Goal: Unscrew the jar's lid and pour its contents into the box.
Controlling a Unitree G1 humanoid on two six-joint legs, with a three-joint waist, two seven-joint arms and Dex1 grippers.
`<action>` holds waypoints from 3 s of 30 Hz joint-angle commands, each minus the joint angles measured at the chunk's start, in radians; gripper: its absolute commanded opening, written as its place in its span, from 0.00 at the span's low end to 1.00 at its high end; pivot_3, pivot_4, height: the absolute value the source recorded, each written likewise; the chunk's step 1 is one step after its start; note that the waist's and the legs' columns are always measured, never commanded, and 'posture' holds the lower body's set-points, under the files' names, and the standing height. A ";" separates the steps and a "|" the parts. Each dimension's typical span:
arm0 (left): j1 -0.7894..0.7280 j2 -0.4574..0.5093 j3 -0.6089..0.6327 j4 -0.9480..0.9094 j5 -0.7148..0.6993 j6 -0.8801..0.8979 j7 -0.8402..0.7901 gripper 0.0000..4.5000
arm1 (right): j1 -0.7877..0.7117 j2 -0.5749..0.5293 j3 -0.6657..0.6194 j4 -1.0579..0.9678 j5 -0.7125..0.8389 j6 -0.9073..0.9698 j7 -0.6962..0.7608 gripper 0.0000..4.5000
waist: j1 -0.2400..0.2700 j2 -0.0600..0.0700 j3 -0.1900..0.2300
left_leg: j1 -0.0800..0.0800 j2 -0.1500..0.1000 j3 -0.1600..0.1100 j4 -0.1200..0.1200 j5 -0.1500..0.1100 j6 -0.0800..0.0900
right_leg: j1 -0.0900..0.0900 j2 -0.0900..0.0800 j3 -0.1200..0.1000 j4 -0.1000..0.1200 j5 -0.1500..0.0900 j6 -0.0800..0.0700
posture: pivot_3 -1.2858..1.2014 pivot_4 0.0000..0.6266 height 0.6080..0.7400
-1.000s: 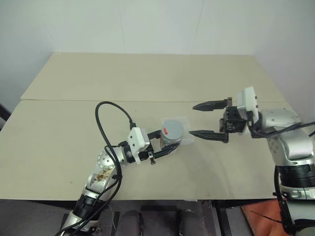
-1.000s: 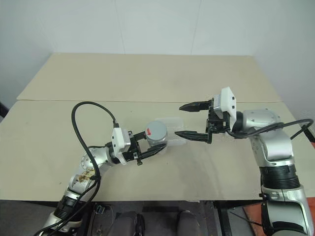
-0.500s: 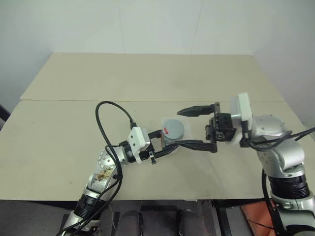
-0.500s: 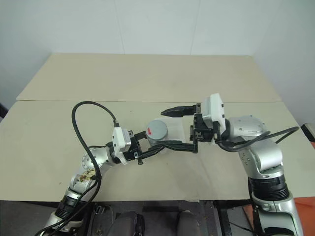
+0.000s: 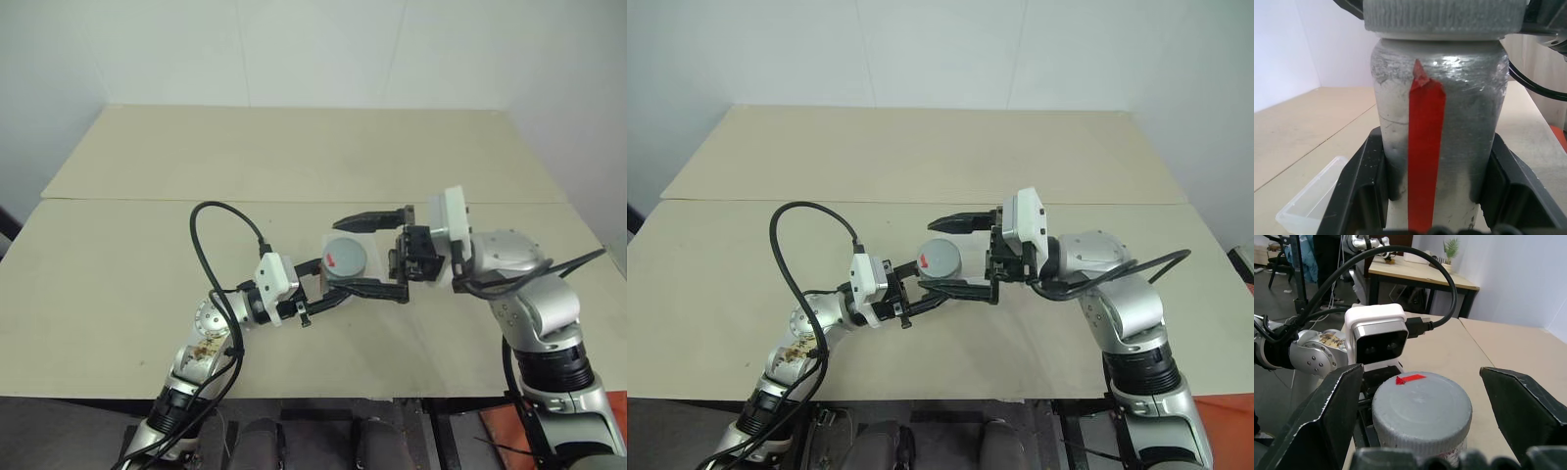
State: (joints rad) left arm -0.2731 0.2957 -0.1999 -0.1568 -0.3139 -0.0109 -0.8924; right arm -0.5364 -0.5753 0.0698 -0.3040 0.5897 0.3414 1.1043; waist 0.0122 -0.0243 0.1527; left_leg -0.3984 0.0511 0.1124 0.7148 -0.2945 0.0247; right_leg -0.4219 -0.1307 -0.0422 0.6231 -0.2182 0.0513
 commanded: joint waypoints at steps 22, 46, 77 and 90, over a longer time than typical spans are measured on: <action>-0.009 -0.003 -0.002 -0.003 -0.006 -0.027 -0.010 0.44 | 0.048 -0.090 -0.097 -0.007 0.030 -0.005 0.017 0.99 | 0.001 0.000 0.000 | 0.000 0.000 0.000 0.000 0.000 0.000 | 0.000 0.000 0.000 0.000 0.000 0.000 | 0.52 0.24 1.00; -0.017 -0.001 -0.002 0.006 0.002 -0.038 -0.016 0.44 | -0.027 -0.041 -0.021 0.031 0.036 0.055 0.050 0.99 | 0.000 0.000 0.000 | 0.000 0.000 0.000 0.000 0.000 0.000 | 0.000 0.000 0.000 0.000 0.000 0.000 | 0.52 0.24 1.00; -0.009 0.008 -0.027 -0.007 0.005 -0.017 -0.022 0.44 | -0.061 0.003 -0.097 0.053 0.184 0.179 0.021 0.63 | 0.000 0.000 0.000 | 0.000 0.000 0.000 0.000 0.000 0.000 | 0.000 0.000 0.000 0.000 0.000 0.000 | 0.52 0.24 1.00; -0.008 0.024 0.066 -0.019 -0.013 0.015 0.069 0.44 | 0.156 0.040 -0.251 0.004 0.060 0.101 -0.286 0.63 | 0.002 0.000 0.000 | -0.001 0.000 0.000 0.000 0.000 0.000 | 0.000 0.000 0.000 0.000 0.000 0.000 | 0.52 0.24 1.00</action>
State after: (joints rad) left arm -0.2652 0.3139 -0.1666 -0.1446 -0.3058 0.0034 -0.8366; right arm -0.4009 -0.5117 -0.1257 -0.2503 0.6663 0.4599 0.8589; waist 0.0143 -0.0243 0.1526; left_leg -0.3990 0.0510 0.1127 0.7147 -0.2945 0.0247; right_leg -0.4222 -0.1308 -0.0421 0.6232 -0.2182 0.0514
